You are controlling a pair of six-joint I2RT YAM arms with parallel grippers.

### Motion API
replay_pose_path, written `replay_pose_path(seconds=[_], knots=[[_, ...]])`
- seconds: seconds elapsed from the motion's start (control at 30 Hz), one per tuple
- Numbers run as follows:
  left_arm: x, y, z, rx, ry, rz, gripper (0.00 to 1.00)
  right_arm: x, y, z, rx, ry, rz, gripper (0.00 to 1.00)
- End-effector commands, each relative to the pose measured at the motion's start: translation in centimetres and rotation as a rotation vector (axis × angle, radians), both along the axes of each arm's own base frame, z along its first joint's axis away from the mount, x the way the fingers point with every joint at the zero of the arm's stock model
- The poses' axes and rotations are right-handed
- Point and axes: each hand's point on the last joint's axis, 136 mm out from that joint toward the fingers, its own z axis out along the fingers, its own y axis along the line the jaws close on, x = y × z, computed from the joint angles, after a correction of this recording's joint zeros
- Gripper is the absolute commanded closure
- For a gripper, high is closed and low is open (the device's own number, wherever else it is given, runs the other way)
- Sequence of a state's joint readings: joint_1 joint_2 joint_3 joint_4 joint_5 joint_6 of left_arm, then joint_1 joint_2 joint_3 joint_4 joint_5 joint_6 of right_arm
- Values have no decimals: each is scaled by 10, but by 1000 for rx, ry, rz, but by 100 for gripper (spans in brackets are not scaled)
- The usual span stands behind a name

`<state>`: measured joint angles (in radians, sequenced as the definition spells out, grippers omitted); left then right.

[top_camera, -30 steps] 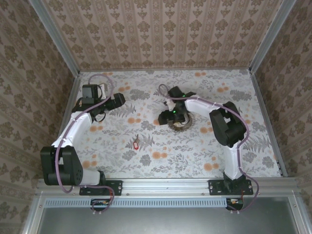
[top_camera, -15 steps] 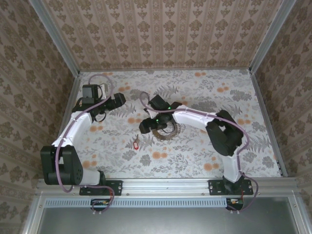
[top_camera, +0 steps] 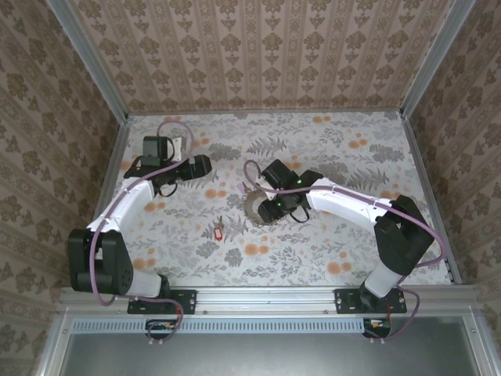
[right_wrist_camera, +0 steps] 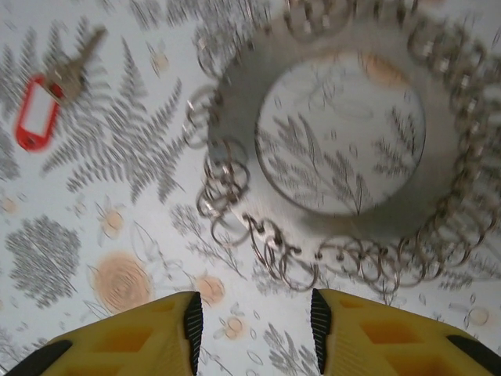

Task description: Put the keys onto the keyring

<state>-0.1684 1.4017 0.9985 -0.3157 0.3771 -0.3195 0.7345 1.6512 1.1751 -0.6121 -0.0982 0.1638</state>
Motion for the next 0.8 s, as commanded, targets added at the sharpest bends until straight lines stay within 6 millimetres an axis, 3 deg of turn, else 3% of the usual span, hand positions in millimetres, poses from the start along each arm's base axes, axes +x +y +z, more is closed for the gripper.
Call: replay_pose_path(seconds=[0.0, 0.13, 0.37, 0.57, 0.7, 0.77], knots=[[-3, -10, -1, 36, 3, -61, 0, -11, -18, -16, -55, 56, -31, 55], [-10, -27, -8, 13, 19, -93, 0, -19, -22, -29, -69, 101, -15, 55], [-19, -48, -17, 24, 45, -162, 0, -12, -22, -49, -92, 95, -20, 66], [-35, -76, -28, -10, 80, -252, 0, -11, -32, -59, -132, 50, 25, 68], [-40, -86, -25, -14, 77, -297, 0, 2, -32, -49, -190, -113, 180, 69], [-40, -86, -24, -13, 73, -297, 0, 0, -29, -41, -193, -206, 364, 67]])
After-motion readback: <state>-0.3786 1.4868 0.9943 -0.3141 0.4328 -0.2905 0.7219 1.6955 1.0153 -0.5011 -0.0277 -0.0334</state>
